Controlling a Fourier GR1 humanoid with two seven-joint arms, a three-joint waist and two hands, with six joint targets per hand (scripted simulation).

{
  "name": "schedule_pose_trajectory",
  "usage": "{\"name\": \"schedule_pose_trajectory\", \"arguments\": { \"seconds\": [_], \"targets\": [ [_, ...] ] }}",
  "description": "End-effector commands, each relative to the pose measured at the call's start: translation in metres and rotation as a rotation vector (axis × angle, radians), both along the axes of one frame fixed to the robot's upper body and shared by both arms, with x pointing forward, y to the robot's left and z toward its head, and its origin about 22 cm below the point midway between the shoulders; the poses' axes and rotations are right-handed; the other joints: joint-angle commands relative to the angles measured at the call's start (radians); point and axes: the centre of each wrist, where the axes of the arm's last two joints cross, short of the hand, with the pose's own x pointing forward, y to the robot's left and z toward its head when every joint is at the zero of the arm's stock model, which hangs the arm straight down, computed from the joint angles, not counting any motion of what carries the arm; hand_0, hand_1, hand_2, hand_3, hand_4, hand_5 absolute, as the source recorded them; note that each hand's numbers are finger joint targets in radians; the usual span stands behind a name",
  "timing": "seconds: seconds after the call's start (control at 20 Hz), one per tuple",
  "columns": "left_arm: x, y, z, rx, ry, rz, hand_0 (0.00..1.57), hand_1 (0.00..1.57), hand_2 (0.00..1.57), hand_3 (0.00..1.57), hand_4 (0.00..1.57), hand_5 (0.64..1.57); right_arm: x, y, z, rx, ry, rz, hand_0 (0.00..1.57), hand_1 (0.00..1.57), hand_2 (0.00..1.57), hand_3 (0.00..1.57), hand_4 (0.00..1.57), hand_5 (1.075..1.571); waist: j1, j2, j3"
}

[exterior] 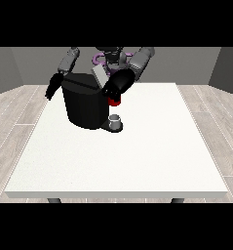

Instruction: Insert the coffee pod into the coffee machine and close the lid

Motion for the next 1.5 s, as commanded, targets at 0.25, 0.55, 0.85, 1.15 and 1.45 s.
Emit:
{"name": "schedule_pose_trajectory", "arguments": {
  "seconds": [0.25, 0.55, 0.85, 1.15, 1.45],
  "targets": [
    [0.002, 0.008, -0.011, 0.055, -0.01, 0.081, 0.0, 0.0, 0.63, 0.51, 0.0, 1.571, -0.004, 0.004, -0.008, 0.003, 0.012, 0.005, 0.0, 0.0, 0.0, 0.0, 0.09, 1.571, -0.01, -0.003, -0.0042],
    [0.0, 0.022, -0.01, 0.062, -0.04, 0.075, 0.0, 0.0, 0.53, 0.45, 0.0, 1.571, -0.001, -0.002, 0.006, -0.018, 0.008, -0.015, 0.0, 0.0, 0.0, 0.0, 0.15, 1.571, -0.004, -0.005, -0.0048],
    [0.005, -0.008, -0.023, 0.021, 0.074, 0.053, 0.0, 0.0, 0.22, 0.15, 0.0, 1.571, -0.006, -0.027, -0.037, 0.015, 0.106, -0.056, 0.0, 0.0, 0.0, 0.0, 0.15, 1.571, 0.058, -0.1, -0.0037],
    [0.003, -0.027, -0.083, 0.02, 0.221, -0.05, 0.0, 0.0, 0.0, 0.0, 0.0, 1.571, -0.021, -0.069, -0.08, 0.061, 0.216, -0.185, 0.0, 0.0, 0.0, 0.0, 0.0, 1.571, 0.207, -0.224, -0.0038],
    [-0.007, -0.056, -0.173, -0.525, 0.358, -0.144, 0.0, 0.0, 0.0, 0.0, 0.2, 1.571, -0.05, -0.073, -0.114, 0.049, 0.345, -0.21, 0.0, 0.0, 0.0, 0.0, 0.0, 1.571, 0.285, -0.372, -0.0069]
  ]
}}
